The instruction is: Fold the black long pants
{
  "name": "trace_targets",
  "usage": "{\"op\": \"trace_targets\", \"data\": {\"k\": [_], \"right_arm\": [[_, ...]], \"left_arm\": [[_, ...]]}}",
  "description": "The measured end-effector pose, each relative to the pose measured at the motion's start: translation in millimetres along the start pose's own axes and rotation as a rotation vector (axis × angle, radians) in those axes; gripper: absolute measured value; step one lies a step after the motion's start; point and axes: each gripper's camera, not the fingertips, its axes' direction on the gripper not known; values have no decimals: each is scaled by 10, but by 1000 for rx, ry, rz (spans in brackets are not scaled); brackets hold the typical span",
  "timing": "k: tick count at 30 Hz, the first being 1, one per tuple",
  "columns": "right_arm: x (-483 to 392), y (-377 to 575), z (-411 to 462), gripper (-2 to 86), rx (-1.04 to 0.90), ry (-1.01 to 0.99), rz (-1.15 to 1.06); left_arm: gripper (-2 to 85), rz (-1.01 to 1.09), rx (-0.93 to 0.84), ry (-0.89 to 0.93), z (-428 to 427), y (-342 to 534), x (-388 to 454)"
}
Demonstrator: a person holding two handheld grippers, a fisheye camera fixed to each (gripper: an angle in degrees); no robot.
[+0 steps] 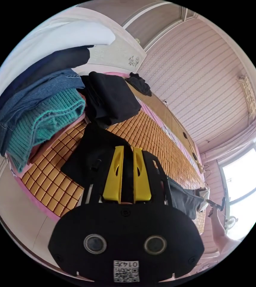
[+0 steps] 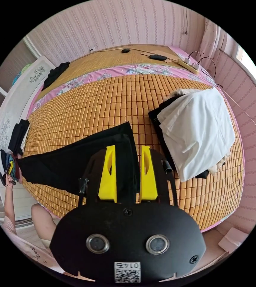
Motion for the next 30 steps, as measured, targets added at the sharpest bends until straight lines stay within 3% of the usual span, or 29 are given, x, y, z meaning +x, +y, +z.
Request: {"op": "trace_targets", "data": {"k": [5, 9, 13, 16, 24, 30], "right_arm": [[160, 253, 350, 159, -26, 0, 37], [290, 682, 747, 129, -161, 2, 10], [133, 858, 748, 65, -119, 45, -75], [61, 988, 747, 33, -146, 93, -147], [229, 2152, 437, 34, -264, 15, -175], [418, 2562, 13, 66, -93, 36, -91]], "left_arm": [[65, 108, -40, -83, 338, 162, 455], [55, 329, -235, -82, 835, 634, 978], [40, 449, -489, -278, 1551, 1090, 1330], [-1, 521, -469, -318, 1604, 1272, 1492], [-2, 616, -576, -365, 1473, 1693, 1638], [15, 771, -446, -322, 1013, 1962, 2348]]}}
